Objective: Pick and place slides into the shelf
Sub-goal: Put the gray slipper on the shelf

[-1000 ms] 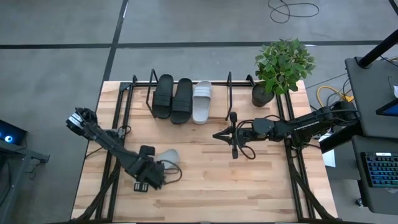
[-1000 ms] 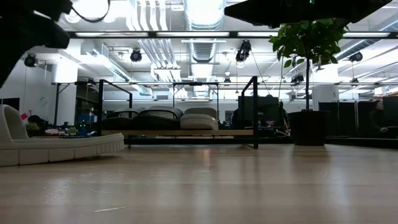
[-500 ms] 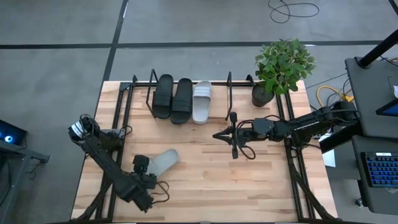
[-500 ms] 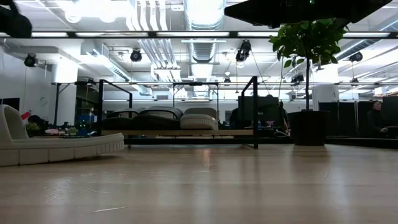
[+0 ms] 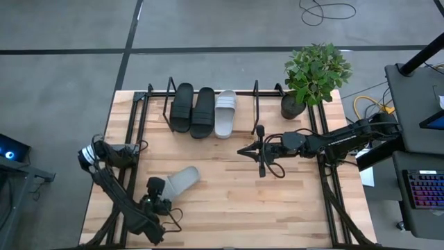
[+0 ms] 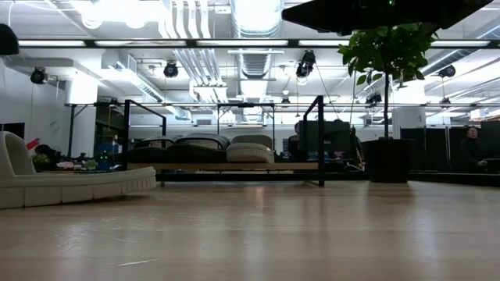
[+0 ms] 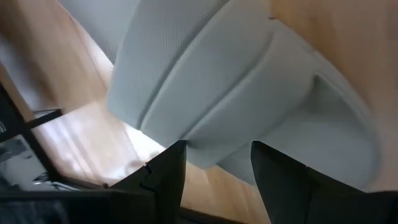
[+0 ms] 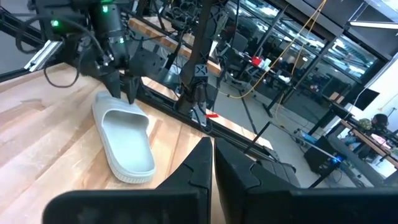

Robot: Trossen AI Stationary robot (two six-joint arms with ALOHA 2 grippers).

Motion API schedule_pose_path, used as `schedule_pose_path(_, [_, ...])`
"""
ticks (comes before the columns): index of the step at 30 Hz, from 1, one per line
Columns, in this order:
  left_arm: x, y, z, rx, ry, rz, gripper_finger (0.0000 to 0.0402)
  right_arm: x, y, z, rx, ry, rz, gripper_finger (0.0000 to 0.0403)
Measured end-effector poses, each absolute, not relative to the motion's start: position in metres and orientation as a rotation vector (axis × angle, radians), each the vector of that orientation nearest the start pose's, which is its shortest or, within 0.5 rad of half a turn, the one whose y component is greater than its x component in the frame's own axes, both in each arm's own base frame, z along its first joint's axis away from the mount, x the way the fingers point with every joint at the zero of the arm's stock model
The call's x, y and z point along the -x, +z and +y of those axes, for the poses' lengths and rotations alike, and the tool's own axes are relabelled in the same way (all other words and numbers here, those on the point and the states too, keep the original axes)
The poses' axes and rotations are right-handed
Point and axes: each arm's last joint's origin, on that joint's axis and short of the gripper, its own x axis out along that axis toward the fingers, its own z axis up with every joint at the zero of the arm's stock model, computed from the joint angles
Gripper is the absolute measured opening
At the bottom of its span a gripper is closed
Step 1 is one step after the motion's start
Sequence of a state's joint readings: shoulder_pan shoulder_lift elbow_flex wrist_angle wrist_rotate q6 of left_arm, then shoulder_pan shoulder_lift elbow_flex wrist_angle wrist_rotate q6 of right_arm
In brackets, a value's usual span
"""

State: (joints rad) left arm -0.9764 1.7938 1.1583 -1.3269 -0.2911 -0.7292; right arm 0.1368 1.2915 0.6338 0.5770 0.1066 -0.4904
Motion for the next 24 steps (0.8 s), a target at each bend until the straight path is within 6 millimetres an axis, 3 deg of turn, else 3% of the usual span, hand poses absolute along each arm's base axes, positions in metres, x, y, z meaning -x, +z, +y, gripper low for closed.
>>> schedule_pose_path(8, [-0.164, 0.152, -0.226, -0.703, 0.22, 1.564, 0.0166, -0.272, 0.247, 0.034, 0.5, 0.049, 0.071, 0.0009])
schedule_pose_path(15, [-0.166, 0.145, -0.226, -0.722, 0.275, 1.536, 0.016, -0.272, 0.247, 0.034, 0.5, 0.049, 0.071, 0.0009])
schedule_pose_path(19, [-0.167, 0.146, -0.226, -0.671, 0.322, 1.497, 0.0116, -0.272, 0.247, 0.034, 0.5, 0.049, 0.071, 0.0009])
schedule_pose_path(24, [-0.167, 0.15, -0.226, -0.562, 0.395, 1.46, 0.002, -0.272, 0.247, 0.034, 0.5, 0.049, 0.071, 0.0009])
